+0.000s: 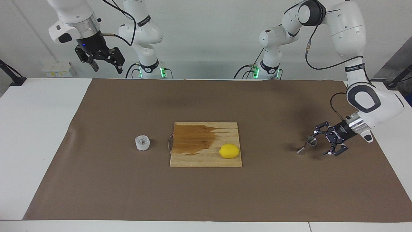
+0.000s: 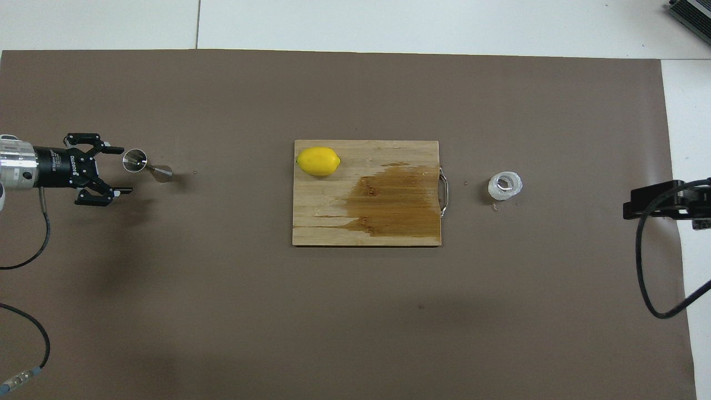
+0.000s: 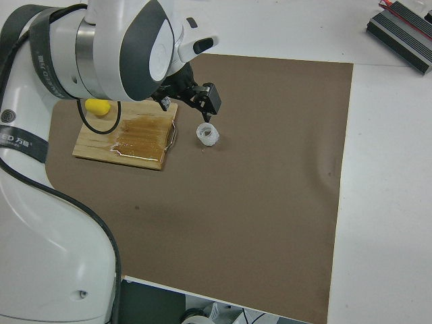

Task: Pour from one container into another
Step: 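Close the left gripper around the small metal cup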

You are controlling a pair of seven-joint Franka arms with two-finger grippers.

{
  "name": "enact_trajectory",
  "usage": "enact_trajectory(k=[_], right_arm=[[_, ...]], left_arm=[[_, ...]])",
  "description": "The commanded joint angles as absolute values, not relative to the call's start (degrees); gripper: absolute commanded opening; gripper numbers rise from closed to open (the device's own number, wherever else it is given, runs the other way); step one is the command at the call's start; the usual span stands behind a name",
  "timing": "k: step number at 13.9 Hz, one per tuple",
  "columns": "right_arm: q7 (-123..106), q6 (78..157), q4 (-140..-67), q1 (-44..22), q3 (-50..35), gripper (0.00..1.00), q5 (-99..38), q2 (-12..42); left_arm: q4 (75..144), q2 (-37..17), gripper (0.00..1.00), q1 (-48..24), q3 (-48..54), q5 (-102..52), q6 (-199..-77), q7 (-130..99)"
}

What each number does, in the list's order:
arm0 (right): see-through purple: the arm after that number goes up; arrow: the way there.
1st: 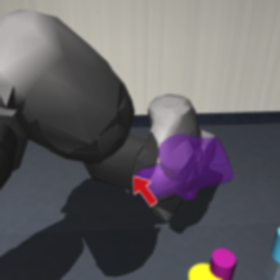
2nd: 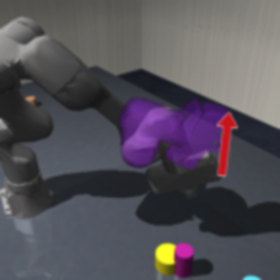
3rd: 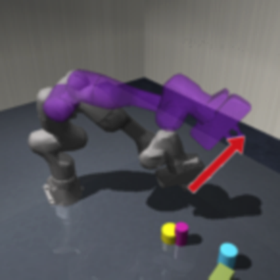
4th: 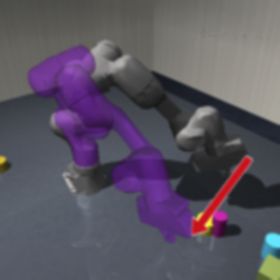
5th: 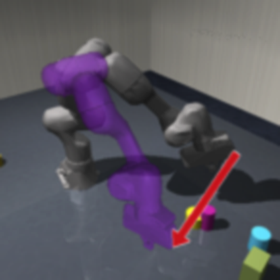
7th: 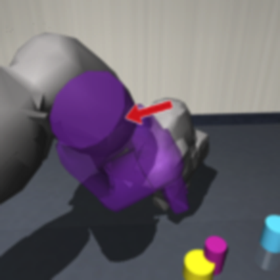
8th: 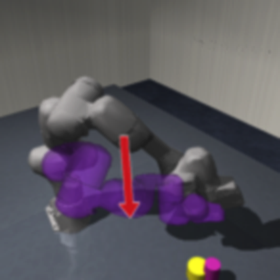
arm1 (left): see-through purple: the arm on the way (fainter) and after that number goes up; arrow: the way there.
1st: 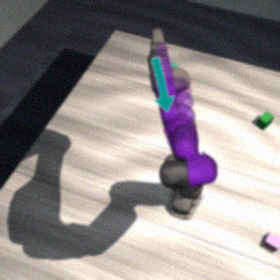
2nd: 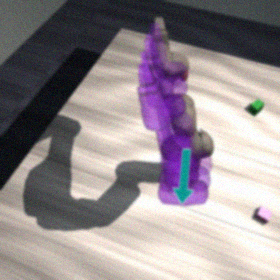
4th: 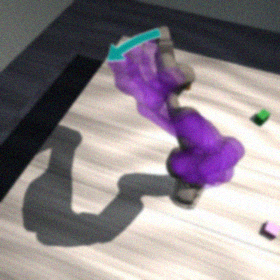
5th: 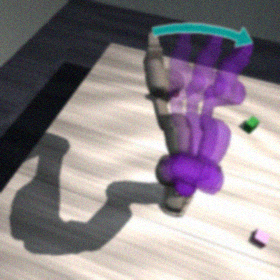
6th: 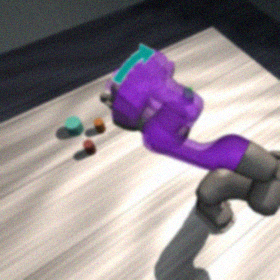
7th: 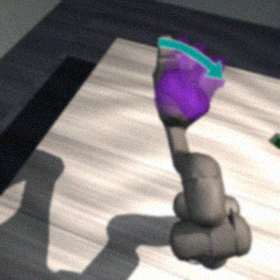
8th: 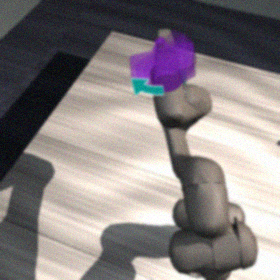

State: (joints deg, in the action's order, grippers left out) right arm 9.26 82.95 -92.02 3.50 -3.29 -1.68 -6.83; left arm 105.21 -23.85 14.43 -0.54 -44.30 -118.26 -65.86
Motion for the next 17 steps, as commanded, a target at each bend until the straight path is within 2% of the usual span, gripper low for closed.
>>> enact_trajectory(k=[1,8,17], right_arm=[[8.2,82.3,-92.2,4.1,-3.3,1.00,-3.2,-7.3],[8.2,82.3,-92.2,4.1,-3.3,1.00,-3.2,-7.3],[8.2,82.3,-92.2,4.1,-3.3,1.00,-3.2,-7.3]], left_arm=[[110.1,-20.8,1.00,13.2,-0.9,-46.9,-121.9,-66.4],[113.3,-19.2,1.00,11.5,-0.7,-51.4,-124.0,-66.0],[114.0,-19.0,1.00,9.2,-0.5,-56.3,-127.1,-65.6]])
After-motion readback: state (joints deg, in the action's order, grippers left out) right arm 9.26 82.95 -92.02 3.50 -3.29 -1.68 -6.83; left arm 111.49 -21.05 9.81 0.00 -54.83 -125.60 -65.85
